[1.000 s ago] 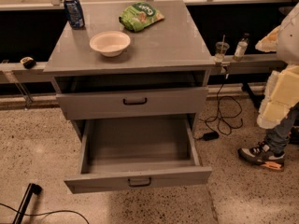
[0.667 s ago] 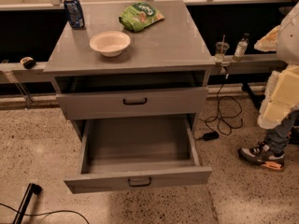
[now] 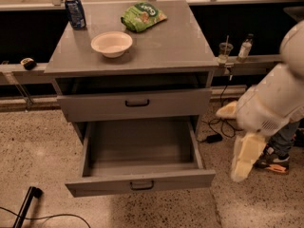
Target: Close middle drawer
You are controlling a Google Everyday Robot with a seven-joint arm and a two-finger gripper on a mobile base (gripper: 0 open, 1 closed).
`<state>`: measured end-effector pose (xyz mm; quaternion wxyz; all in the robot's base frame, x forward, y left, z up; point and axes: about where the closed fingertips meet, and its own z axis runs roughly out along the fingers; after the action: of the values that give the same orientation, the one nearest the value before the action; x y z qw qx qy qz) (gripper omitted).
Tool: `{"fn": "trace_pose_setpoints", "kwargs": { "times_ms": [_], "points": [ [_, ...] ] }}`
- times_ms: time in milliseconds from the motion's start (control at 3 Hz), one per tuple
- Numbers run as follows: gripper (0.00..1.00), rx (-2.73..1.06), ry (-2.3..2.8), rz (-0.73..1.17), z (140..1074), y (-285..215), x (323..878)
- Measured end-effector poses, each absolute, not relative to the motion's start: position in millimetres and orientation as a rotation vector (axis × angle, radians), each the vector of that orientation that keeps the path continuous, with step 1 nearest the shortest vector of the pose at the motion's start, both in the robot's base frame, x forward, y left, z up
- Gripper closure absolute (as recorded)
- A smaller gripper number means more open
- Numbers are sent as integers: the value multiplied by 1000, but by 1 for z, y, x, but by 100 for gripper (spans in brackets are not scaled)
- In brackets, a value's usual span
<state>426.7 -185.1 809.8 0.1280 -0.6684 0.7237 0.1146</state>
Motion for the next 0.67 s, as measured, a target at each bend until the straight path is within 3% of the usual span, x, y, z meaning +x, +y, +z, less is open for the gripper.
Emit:
{"fn": "trace_pose_setpoints", "kwargs": {
  "times_ms": [333,667],
  "points": [
    [0,-1974,2020,486,753,-188,412],
    [0,-1993,1984,490,752,-183,415]
  ]
}}
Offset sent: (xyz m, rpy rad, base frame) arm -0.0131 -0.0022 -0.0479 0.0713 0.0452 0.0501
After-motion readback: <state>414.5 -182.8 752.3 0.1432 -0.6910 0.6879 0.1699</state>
